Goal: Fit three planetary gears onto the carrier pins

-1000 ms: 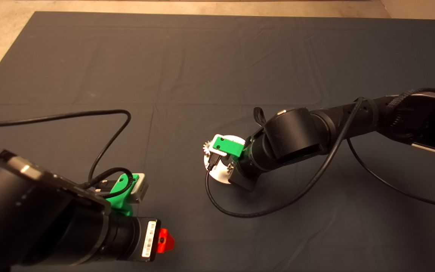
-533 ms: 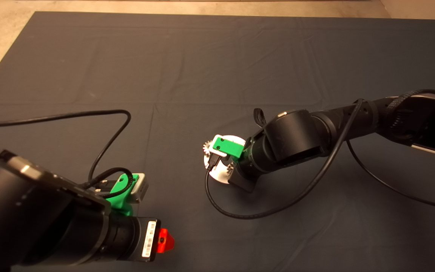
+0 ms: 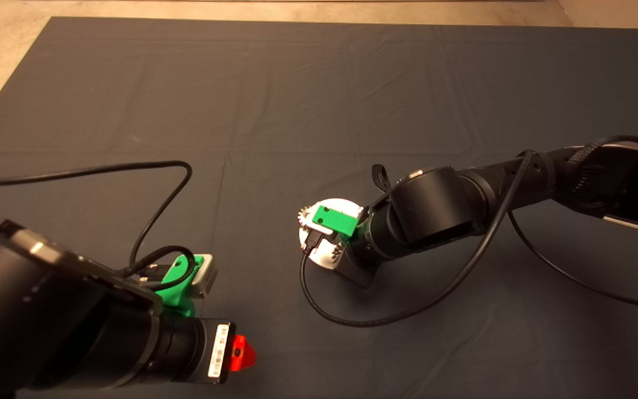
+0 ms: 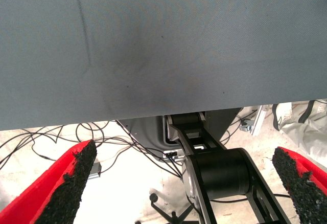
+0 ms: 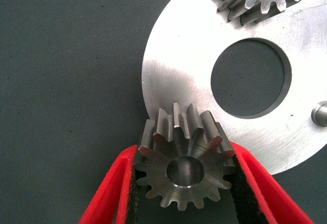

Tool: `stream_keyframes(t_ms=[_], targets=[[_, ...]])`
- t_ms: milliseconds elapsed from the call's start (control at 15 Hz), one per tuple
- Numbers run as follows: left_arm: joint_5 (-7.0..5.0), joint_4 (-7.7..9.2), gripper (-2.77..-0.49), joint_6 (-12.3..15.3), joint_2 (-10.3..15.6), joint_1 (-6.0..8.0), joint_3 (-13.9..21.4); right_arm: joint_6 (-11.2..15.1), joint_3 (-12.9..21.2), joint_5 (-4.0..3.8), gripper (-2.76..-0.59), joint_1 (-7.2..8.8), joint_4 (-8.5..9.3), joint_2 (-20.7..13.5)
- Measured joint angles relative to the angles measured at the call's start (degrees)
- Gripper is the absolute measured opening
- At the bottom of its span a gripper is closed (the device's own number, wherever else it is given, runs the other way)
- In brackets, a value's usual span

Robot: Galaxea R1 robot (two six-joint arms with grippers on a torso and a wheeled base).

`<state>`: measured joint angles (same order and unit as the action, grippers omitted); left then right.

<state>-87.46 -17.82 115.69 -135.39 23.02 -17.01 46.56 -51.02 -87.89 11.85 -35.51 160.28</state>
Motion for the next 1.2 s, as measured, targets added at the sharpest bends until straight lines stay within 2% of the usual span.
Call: stream_keyframes(t_ms=[667, 1200], targets=[[-0.01, 0.0, -0.77, 0.0, 0.02, 0.0, 0.0, 0.02, -0.11, 0.0, -2.31, -0.06, -0.01, 0.02], [0.0, 0.0, -0.77, 0.0, -0.06, 0.0, 0.0, 0.02, -2.73, 0.71, -2.31, 0.52, 1.37, 0.68]])
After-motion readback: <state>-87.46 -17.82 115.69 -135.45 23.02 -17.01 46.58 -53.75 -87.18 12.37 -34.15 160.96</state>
